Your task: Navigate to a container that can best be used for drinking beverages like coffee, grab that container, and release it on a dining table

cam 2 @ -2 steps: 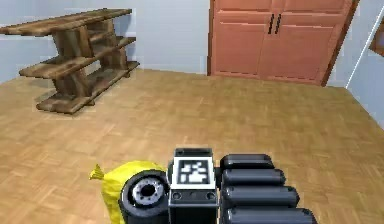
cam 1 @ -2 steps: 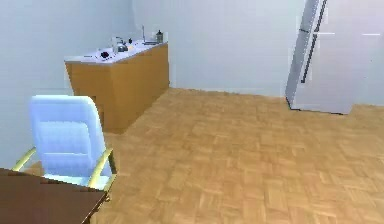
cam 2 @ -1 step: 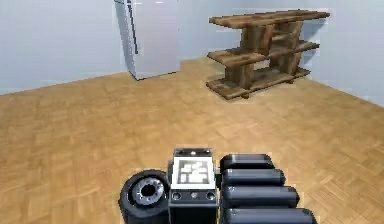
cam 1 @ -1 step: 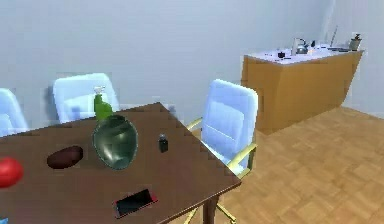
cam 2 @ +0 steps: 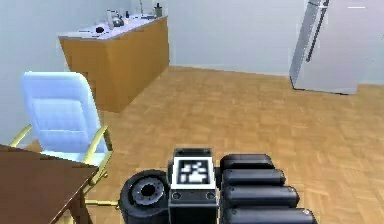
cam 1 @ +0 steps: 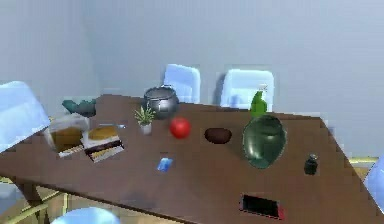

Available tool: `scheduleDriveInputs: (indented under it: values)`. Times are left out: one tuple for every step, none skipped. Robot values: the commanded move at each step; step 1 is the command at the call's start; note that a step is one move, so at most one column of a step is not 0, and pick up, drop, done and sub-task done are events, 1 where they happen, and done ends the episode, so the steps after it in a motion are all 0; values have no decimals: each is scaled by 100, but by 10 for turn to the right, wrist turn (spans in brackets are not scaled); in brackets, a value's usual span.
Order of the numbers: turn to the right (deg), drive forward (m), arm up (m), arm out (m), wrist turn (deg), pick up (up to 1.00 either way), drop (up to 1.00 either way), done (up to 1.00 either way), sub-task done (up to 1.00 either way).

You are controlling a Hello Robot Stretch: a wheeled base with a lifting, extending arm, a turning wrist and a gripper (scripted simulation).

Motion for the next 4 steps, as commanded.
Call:
scheduleDriveInputs:
  values:
    - [-450,0,0,0,0,0,0,0,0]
    - [-420,0,0,0,0,0,0,0,0]
    - [0,0,0,48,0,0,0,0,0]
    - [0,0,0,0,450,0,0,0,0]
